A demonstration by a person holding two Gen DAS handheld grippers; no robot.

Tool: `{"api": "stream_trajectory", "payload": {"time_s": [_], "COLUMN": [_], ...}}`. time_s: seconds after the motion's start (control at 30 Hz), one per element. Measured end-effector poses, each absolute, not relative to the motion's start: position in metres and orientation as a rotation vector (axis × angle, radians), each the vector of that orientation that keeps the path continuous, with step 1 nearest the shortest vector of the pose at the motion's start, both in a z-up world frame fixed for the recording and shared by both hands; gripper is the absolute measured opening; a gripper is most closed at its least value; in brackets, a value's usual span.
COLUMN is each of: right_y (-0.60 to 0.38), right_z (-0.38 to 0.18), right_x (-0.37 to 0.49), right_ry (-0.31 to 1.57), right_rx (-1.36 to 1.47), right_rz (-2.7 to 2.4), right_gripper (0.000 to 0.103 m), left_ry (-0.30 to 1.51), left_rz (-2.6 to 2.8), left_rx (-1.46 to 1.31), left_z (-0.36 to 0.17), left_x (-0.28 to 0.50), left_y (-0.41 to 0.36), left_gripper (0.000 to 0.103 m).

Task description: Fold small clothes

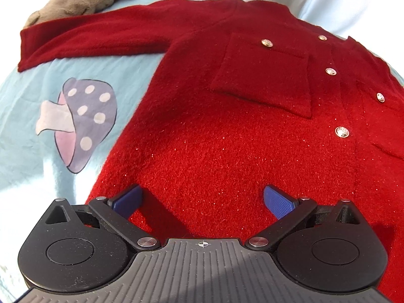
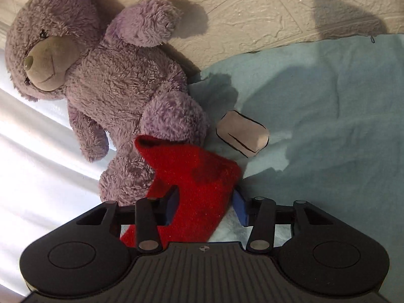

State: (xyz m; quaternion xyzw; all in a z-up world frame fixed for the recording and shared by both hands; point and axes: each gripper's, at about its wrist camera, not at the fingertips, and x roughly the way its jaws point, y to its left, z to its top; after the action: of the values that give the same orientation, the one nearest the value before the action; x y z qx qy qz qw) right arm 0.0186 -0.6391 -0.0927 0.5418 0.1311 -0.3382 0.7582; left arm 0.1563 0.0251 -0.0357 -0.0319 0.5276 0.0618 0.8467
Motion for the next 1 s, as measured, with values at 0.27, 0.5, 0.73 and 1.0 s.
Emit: {"api": "stream_trajectory", "payload": {"time_s": [0.27,0.5,0.73,1.0], "right_y": [-0.588,-0.421,-0.265,-0.295], "right_z": [-0.022,0.081,0.044,-0.007], "right_x": [0.052,0.114,0.162,0.144], "right_ry": [0.305,0.177,0.333,0.599], "right_rx": [0.741,0.236,0.099,0.373], "right_rz": [-0.743,-0.332,0.153,0.118], "right_gripper": [0.010,0.010,0.027,0.040], "left_ry": [1.099,1.105,1.147,1.088], "left_rz": [0.130,0.140,0.119,-0.110], "left_rx": [-0.076,-0.084,-0.069,-0.273], "left_z": [-0.035,-0.035,-0.033,-0.005], "left_x": [0.156,0.158,0.165,0.192], "left_y": [0.026,0.026,0.027,0.021], "left_gripper": [0.103,0.103,0.103,0.103]}}
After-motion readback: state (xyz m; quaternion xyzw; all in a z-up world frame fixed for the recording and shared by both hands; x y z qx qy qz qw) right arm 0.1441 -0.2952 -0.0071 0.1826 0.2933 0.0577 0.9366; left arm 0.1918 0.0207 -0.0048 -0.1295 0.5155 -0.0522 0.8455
